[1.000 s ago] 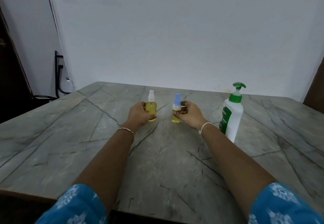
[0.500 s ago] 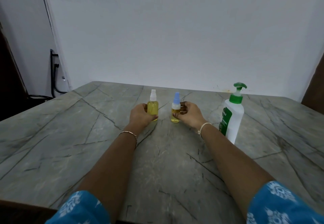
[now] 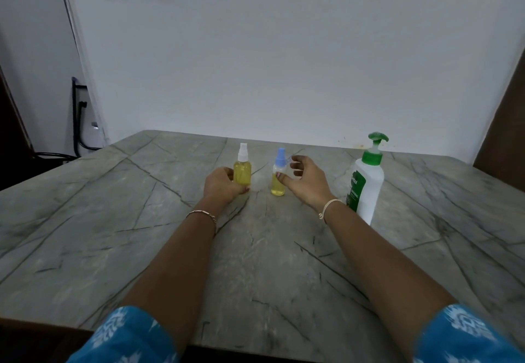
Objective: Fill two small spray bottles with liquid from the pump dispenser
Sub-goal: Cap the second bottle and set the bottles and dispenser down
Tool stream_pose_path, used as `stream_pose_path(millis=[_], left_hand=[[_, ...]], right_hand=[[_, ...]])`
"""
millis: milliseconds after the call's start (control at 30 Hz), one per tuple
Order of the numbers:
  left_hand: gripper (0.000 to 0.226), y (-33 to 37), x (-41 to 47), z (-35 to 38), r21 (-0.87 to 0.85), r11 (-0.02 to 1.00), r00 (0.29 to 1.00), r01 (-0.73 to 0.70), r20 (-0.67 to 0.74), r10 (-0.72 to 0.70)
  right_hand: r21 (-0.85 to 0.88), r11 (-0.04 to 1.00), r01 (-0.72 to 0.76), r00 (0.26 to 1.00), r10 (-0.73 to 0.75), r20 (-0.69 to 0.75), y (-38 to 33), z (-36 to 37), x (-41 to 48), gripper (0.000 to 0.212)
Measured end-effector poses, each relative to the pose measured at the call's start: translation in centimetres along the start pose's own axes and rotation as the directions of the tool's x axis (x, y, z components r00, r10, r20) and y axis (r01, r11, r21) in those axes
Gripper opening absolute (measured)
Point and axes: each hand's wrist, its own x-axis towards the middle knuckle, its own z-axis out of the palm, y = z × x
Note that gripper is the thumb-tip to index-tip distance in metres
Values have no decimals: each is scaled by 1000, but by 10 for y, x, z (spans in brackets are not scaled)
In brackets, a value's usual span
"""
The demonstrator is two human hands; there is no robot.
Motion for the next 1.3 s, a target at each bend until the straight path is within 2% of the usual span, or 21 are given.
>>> stream_pose_path(millis=[133,200,267,300,400,500,567,667,767,867,1033,1200,1300], left_hand=[[64,4,-6,-5,23,999,1000,27,5,-27],[51,7,-12,-8,28,999,999,46,-23,-45],[31,8,-18,-10,54,997,997,59,-49,-56],[29,10,-22,-11,61,996,997,62,-56,-59],[41,12,-32,-12,77,996,997,47,-67,-42],[18,12,-41,-10,47,999,997,20,-70,-17],[25,11,-46,-5,29,999,997,-17,-73,19],[23,11,-53,2,-9,998,995,-69,-69,68],[19,11,-55,6,-42,994,994,-99,-59,96],[17,11,-56,7,-53,991,992,-126,-36,124],[16,9,-53,11,-32,985,986,-167,-11,166],[15,9,-50,11,6,984,984,-179,-1,179],[17,8,-48,10,51,984,985,-172,38,170]], right_hand=[[-119,980,157,981,-169,-97,-17,-14,-22,50],[-214,947,240,952,-273,-138,-24,-23,-35,36],[-352,889,294,895,-385,-225,-28,-33,-47,21],[-409,857,312,852,-443,-278,-30,-39,-53,17],[-528,798,291,722,-545,-426,-28,-56,-64,22],[-512,844,158,691,-465,-553,-21,-68,-72,48],[-424,901,89,716,-354,-601,-15,-73,-76,70],[-264,963,-47,766,-135,-628,-2,-78,-75,93],[-148,983,-105,820,1,-572,14,-82,-72,108],[-26,992,-124,863,95,-496,25,-85,-68,104],[52,986,-158,905,166,-391,30,-90,-59,70],[114,983,-141,917,173,-358,35,-94,-49,58],[242,959,-147,939,212,-272,43,-95,-37,58]])
